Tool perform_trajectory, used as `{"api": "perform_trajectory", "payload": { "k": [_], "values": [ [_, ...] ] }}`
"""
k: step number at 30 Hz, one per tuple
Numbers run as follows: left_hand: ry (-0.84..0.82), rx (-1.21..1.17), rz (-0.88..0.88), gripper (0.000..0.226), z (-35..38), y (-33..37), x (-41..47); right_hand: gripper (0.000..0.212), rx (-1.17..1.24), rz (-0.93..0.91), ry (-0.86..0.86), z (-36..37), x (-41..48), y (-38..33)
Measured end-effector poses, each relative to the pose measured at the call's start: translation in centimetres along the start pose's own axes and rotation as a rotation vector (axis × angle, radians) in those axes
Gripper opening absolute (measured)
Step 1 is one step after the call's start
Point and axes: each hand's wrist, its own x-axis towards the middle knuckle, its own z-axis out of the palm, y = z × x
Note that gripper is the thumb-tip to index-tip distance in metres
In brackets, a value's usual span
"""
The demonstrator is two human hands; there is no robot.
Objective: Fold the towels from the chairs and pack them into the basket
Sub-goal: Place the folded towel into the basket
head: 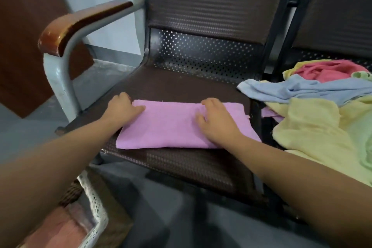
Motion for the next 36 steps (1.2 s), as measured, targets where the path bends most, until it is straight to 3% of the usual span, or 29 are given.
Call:
{"api": "perform_trajectory", "payload": {
  "k": [3, 6, 10, 17, 20, 24, 26, 27, 29, 30, 33, 36],
  "values": [
    [-0.058, 0.057, -0.078, 0.067, -0.3, 0.1, -0.9, 0.060, -0.048, -0.067, -0.151, 2.2, -1.0, -2.4],
    [-0.150, 0.104, -0.109, 0.050, -0.9, 0.8, -1.9, 0.063, -0.199, -0.078, -0.269, 3.4, -1.9, -3.0],
    [-0.229, 0.094, -0.160, 0.065, -1.3, 1.7, -3.2, 0.062, -0.208, -0.066, -0.339, 3.0, -2.0, -3.1],
    [-0.164, -0.047, -0.028, 0.018, -2.7, 2.4, -4.8, 0.059, -0.164, -0.068, -0.293, 3.0, -2.6, -3.8],
    [-0.081, -0.007, 0.082, 0.017, -3.1, 4.0, -5.8, 0.051, 0.158, 0.059, -0.241, 1.8, -1.8, -4.3],
    [0.001, -0.076, 0.253, 0.017, -3.4, 7.6, -7.0, 0.033, 0.891, 0.406, -0.105, -0.9, -0.3, -4.4],
    [-0.121, -0.243, 0.334, 0.024, -3.1, 9.4, -7.7, 0.044, 1.220, 0.596, -0.098, -1.8, 0.1, -3.9],
    [-0.252, -0.413, 0.304, 0.031, -2.9, 10.0, -8.1, 0.050, 1.257, 0.662, -0.097, -2.0, 0.3, -3.4],
    [-0.411, -0.634, 0.193, 0.037, -2.4, 10.2, -8.3, 0.061, 1.134, 0.764, -0.119, -1.6, 0.5, -2.5],
    [-0.385, -0.604, 0.188, 0.033, -2.0, 9.8, -7.9, 0.060, 1.032, 0.800, -0.127, -1.1, 0.4, -2.1],
    [-0.227, -0.457, 0.208, 0.017, -1.1, 8.4, -6.7, 0.027, 0.808, 0.718, -0.125, -0.5, 0.1, -1.6],
    [-0.140, -0.296, 0.211, 0.009, -0.2, 7.8, -6.1, 0.023, 0.679, 0.569, -0.060, -1.0, 0.3, -1.7]
  ]
}}
